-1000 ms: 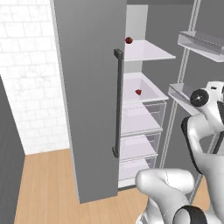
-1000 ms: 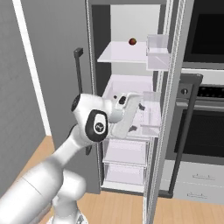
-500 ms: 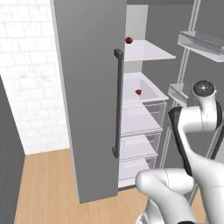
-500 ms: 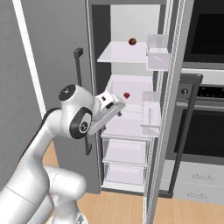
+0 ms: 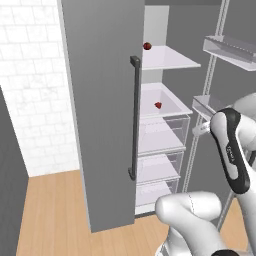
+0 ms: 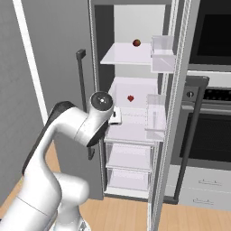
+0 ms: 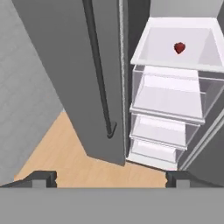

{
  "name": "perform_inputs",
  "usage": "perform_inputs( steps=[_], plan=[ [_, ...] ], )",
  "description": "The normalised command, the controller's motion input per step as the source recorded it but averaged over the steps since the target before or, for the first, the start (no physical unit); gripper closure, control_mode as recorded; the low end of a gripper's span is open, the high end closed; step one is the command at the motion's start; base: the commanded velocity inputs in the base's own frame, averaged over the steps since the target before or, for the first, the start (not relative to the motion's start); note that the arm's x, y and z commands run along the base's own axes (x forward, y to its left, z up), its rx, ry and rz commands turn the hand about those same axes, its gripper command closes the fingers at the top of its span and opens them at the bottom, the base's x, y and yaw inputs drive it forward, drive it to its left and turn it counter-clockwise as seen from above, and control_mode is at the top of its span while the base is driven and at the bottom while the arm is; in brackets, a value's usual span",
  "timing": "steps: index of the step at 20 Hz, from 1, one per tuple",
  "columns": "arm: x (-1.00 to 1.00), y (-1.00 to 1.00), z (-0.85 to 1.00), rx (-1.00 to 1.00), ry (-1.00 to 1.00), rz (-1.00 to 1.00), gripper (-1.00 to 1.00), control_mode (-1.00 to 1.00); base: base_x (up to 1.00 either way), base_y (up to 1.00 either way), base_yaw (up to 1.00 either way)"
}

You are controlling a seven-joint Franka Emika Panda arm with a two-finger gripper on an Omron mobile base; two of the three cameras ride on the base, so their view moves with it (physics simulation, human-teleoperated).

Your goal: Take the strawberry from the fridge and place it on top of the pancake, located on the dining counter.

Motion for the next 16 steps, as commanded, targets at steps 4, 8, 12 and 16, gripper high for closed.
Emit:
perform_inputs(
  steps=[4, 8, 12, 16],
  plan=[
    [0.00, 0.61, -0.08, 0.11, 0.23, -0.39, -1.00, -1.00, 0.00, 0.00, 0.00],
    [-0.22, 0.46, 0.00, -0.07, 0.45, -0.29, -1.00, -1.00, 0.00, 0.00, 0.00],
    [-0.35, 0.31, 0.00, -0.15, 0.42, -0.13, -1.00, -1.00, 0.00, 0.00, 0.00],
    [-0.36, -0.01, -0.16, -0.05, 0.26, 0.00, -1.00, -1.00, 0.00, 0.00, 0.00]
  ],
)
